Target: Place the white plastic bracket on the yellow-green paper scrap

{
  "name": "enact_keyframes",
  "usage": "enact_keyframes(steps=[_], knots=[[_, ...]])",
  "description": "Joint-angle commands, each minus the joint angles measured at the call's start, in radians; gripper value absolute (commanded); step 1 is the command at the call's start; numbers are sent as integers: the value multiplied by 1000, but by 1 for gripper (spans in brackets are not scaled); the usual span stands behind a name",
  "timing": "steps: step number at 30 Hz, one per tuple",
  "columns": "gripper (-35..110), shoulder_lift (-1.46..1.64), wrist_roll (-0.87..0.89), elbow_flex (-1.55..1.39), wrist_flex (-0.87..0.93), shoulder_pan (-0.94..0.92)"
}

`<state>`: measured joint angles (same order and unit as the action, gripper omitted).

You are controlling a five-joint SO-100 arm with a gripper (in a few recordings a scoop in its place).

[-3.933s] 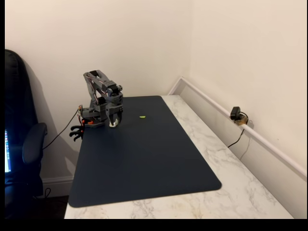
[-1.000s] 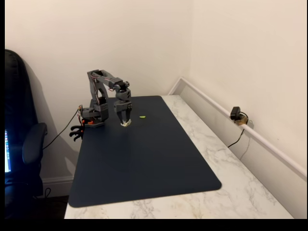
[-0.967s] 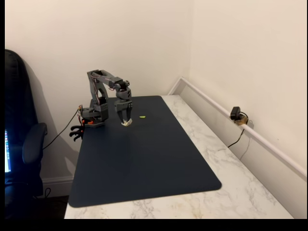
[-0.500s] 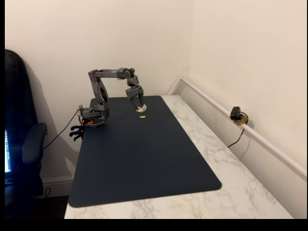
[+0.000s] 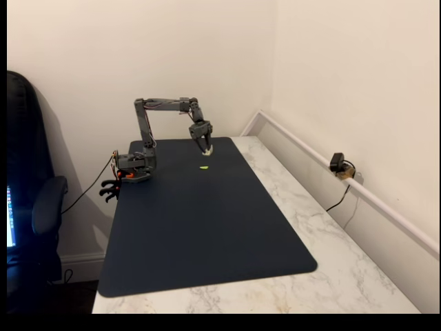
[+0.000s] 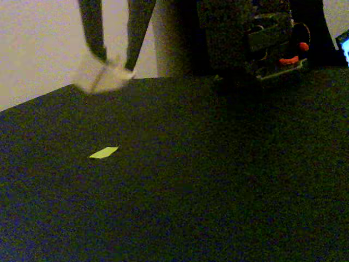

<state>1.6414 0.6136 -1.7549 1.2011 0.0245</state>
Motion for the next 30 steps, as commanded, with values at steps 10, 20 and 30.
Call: enact_keyframes(steps=[10, 20, 30], knots=[[0, -115, -6, -31, -81, -87], [0, -155, -20, -20, -71, -117], [12, -172, 0, -31, -51, -120]])
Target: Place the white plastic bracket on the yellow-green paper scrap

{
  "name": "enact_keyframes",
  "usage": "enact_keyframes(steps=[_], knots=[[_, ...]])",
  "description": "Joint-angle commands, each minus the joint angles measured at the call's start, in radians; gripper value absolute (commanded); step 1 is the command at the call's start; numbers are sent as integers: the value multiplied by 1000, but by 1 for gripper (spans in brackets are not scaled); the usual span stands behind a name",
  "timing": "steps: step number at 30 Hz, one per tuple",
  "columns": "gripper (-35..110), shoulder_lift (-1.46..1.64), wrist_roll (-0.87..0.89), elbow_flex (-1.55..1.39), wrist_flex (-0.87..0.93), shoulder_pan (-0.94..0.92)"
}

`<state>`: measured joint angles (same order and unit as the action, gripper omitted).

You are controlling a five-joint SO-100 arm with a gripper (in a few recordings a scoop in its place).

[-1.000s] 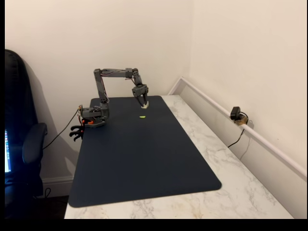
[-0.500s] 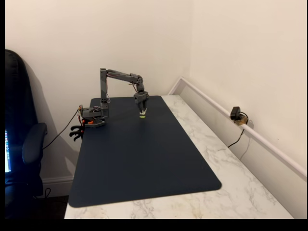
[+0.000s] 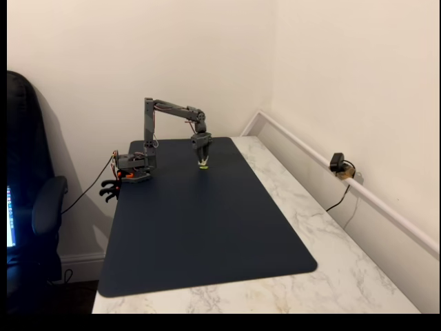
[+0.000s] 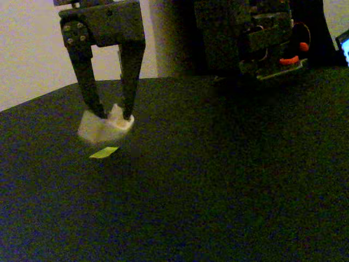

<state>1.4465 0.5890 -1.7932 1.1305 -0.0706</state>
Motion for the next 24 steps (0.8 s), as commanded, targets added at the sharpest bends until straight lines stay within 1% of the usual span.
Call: enact_keyframes(steps=[1, 6, 10, 12, 14, 15, 19, 24], knots=[[13, 23, 29, 8, 21, -25], [16, 25, 54, 17, 37, -25], [16, 87, 54, 29, 57, -6], [12, 126, 28, 52, 75, 6], [2, 166, -11, 61, 75, 15], [0, 186, -31, 61, 69, 20], [0, 253, -89, 55, 78, 25], [0, 350, -193, 0, 29, 37]])
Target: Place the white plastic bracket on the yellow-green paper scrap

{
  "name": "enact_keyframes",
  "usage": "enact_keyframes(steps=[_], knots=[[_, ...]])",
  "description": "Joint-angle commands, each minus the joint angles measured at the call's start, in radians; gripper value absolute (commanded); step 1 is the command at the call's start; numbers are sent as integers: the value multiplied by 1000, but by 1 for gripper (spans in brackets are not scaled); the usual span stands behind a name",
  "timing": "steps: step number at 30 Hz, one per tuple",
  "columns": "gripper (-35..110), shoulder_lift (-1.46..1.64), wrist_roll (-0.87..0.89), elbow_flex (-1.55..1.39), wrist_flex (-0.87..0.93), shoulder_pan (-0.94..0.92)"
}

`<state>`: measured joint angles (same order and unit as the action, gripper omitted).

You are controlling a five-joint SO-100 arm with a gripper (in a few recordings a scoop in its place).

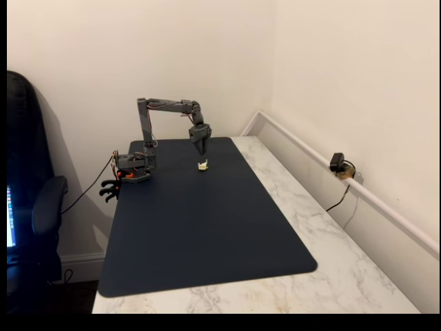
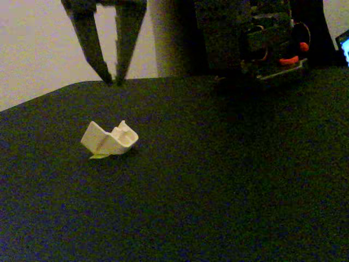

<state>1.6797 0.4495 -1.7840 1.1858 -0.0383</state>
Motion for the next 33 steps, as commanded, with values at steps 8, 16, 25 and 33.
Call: enact_keyframes(steps=[8, 16, 25, 33], knots=[[0, 368, -241, -282, -196, 60], [0, 581, -426, -522, -268, 133], [0, 1190, -446, -948, -238, 155], [0, 1549, -423, -1095, 49, 181]])
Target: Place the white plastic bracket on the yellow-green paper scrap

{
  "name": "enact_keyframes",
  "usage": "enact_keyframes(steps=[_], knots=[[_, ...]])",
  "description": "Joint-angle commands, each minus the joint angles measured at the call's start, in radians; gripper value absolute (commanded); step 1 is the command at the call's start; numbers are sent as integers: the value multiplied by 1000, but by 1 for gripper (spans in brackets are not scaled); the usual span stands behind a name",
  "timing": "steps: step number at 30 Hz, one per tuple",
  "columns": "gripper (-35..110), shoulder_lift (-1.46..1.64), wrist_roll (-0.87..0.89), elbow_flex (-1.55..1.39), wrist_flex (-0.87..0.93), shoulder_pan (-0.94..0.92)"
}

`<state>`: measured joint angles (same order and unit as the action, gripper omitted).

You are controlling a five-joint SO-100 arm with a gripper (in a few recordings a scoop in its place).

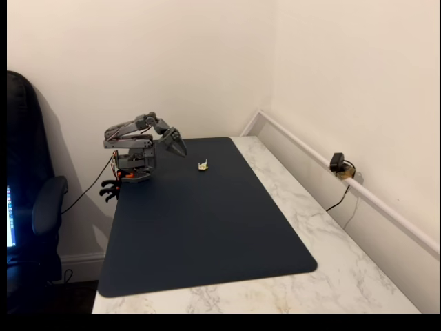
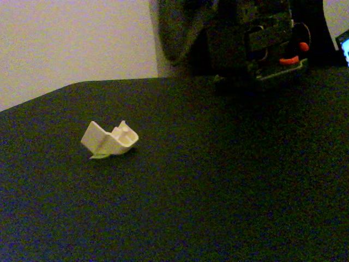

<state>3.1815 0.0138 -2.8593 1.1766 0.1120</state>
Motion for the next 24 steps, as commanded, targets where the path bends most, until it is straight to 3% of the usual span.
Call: enact_keyframes(steps=[1, 24], knots=[[0, 60, 14, -31, 60, 38], [0, 123, 32, -130, 46, 14]])
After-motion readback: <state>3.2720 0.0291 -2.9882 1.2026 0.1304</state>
